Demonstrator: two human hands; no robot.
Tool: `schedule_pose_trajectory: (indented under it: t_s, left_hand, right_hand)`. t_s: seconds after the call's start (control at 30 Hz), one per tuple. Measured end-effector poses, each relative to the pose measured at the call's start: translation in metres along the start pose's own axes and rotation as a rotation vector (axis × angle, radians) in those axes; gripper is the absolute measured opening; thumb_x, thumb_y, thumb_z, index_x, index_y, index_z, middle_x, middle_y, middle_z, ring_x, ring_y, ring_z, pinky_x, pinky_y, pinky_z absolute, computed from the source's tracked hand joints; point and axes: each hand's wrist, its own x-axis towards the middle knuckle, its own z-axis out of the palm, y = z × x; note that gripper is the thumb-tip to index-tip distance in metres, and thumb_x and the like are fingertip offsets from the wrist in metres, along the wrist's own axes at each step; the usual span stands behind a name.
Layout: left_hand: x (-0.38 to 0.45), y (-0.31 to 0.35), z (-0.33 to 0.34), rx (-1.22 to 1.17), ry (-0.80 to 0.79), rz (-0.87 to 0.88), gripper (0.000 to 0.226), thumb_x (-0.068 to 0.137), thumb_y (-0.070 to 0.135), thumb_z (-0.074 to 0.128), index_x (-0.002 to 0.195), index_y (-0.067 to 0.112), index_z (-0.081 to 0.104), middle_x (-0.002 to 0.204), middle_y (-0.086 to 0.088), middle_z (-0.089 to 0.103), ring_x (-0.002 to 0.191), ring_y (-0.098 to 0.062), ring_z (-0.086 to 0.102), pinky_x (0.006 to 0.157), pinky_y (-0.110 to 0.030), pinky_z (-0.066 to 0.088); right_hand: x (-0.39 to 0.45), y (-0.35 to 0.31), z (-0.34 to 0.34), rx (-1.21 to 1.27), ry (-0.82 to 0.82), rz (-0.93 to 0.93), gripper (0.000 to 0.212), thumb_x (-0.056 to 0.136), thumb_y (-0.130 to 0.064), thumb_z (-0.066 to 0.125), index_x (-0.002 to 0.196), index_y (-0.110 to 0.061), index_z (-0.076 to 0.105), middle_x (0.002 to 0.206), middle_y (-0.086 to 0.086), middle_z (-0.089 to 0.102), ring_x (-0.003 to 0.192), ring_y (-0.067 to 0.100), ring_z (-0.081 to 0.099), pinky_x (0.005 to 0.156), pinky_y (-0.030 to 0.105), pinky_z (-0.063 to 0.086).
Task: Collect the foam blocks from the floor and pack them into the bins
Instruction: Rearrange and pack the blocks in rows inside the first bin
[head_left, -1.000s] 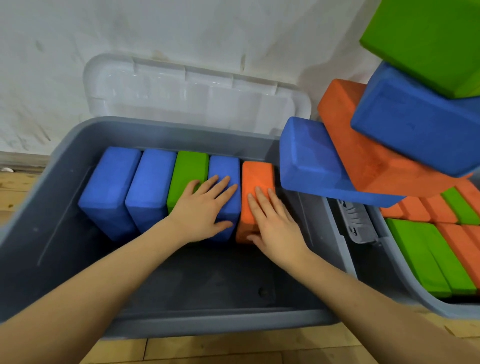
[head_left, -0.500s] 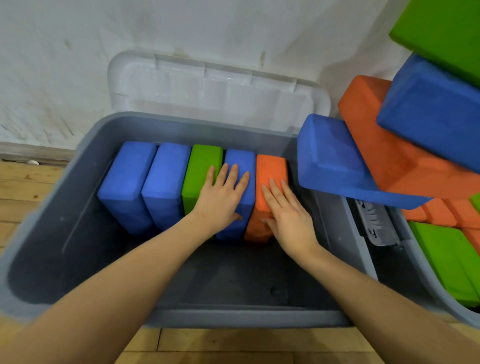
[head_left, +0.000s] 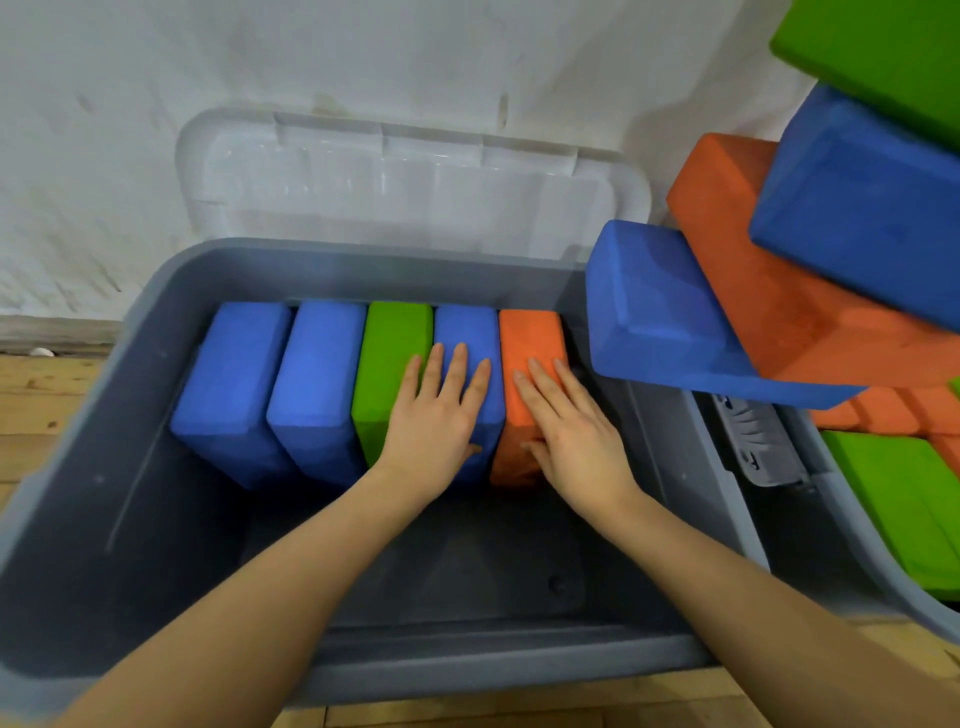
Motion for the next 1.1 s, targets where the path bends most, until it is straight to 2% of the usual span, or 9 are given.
schedule_pose_trajectory:
  t_s: [0.1,0.23,0.3,0.4,0.5,0.67,0.77,0.87,1.1]
  left_hand:
    - [-0.001,0.003,-0.002,-0.023,0.010,-0.039,0.109,0.044,0.054,0.086,0.136,0.011,0.048,0.137,-0.019,0.049,0.125,-0.039,0.047,0.100,-0.051,0.039]
    - [-0.001,0.006,-0.003,-0.015,-0.032,-0.008,0.096,0.086,0.051,0.057,0.150,0.014,-0.006,0.157,-0.016,-0.002,0.144,-0.036,0.001,0.115,-0.050,0.005]
    - [0.000,0.006,-0.005,-0.025,-0.039,-0.010,0.092,0.090,0.050,0.050,0.149,0.015,-0.012,0.157,-0.015,-0.009,0.144,-0.036,-0.006,0.115,-0.049,0.001]
    - [-0.001,0.000,-0.012,-0.093,-0.075,0.014,0.088,0.091,0.052,0.047,0.150,0.017,-0.008,0.157,-0.013,-0.008,0.144,-0.034,-0.005,0.115,-0.046,0.001]
    - [-0.004,-0.012,-0.026,-0.205,-0.060,0.015,0.075,0.093,0.052,0.041,0.151,0.018,0.008,0.158,-0.008,0.004,0.145,-0.027,0.003,0.115,-0.039,0.005]
    - [-0.010,-0.031,-0.062,-0.302,0.095,-0.035,0.054,0.093,0.035,0.051,0.139,0.008,0.041,0.146,-0.013,0.039,0.136,-0.031,0.033,0.107,-0.043,0.025]
    - [-0.011,-0.040,-0.084,-0.371,0.244,-0.089,0.043,0.090,0.028,0.055,0.125,0.005,0.056,0.129,-0.014,0.057,0.119,-0.035,0.051,0.095,-0.046,0.038]
    - [-0.007,-0.041,-0.120,-0.436,0.342,-0.101,0.045,0.089,0.032,0.045,0.121,0.005,0.059,0.124,-0.013,0.060,0.111,-0.035,0.056,0.091,-0.046,0.042]
    - [0.005,-0.041,-0.224,-0.385,0.631,0.048,0.048,0.087,0.031,0.038,0.122,0.006,0.059,0.123,-0.012,0.061,0.102,-0.032,0.060,0.082,-0.040,0.046]
  right_hand:
    - [0.002,-0.001,0.002,-0.023,-0.046,0.028,0.086,0.065,-0.009,0.081,0.141,-0.006,0.040,0.147,0.013,0.039,0.137,0.035,0.033,0.104,0.048,0.038]
    - [0.003,-0.003,0.002,-0.054,-0.102,0.053,0.090,0.073,-0.017,0.076,0.147,-0.007,0.026,0.154,0.013,0.026,0.142,0.034,0.022,0.112,0.046,0.026]
    - [0.003,-0.003,0.002,-0.113,-0.097,0.054,0.095,0.067,-0.024,0.081,0.146,-0.006,0.030,0.151,0.014,0.032,0.139,0.034,0.030,0.109,0.044,0.028]
    - [0.002,-0.005,-0.003,-0.244,-0.080,0.023,0.101,0.054,-0.037,0.086,0.140,-0.006,0.043,0.143,0.014,0.045,0.126,0.034,0.048,0.101,0.045,0.041]
    - [0.004,-0.009,-0.015,-0.309,-0.036,-0.024,0.091,0.055,-0.048,0.082,0.131,-0.007,0.054,0.134,0.012,0.055,0.115,0.033,0.055,0.093,0.045,0.046]
    - [0.012,-0.018,-0.052,-0.269,0.135,-0.080,0.062,0.063,-0.035,0.079,0.119,-0.012,0.063,0.130,0.010,0.057,0.110,0.034,0.052,0.087,0.046,0.047]
    - [0.020,-0.025,-0.083,-0.193,0.276,-0.049,0.041,0.076,-0.030,0.058,0.113,-0.013,0.065,0.125,0.007,0.060,0.107,0.028,0.041,0.086,0.041,0.042]
    - [0.026,-0.032,-0.120,-0.055,0.392,-0.009,0.041,0.082,-0.029,0.043,0.112,-0.014,0.066,0.128,0.008,0.058,0.109,0.027,0.038,0.087,0.042,0.037]
    - [0.044,-0.033,-0.229,-0.031,0.719,-0.034,0.034,0.083,-0.021,0.054,0.113,-0.015,0.067,0.136,0.009,0.053,0.118,0.027,0.038,0.094,0.040,0.029]
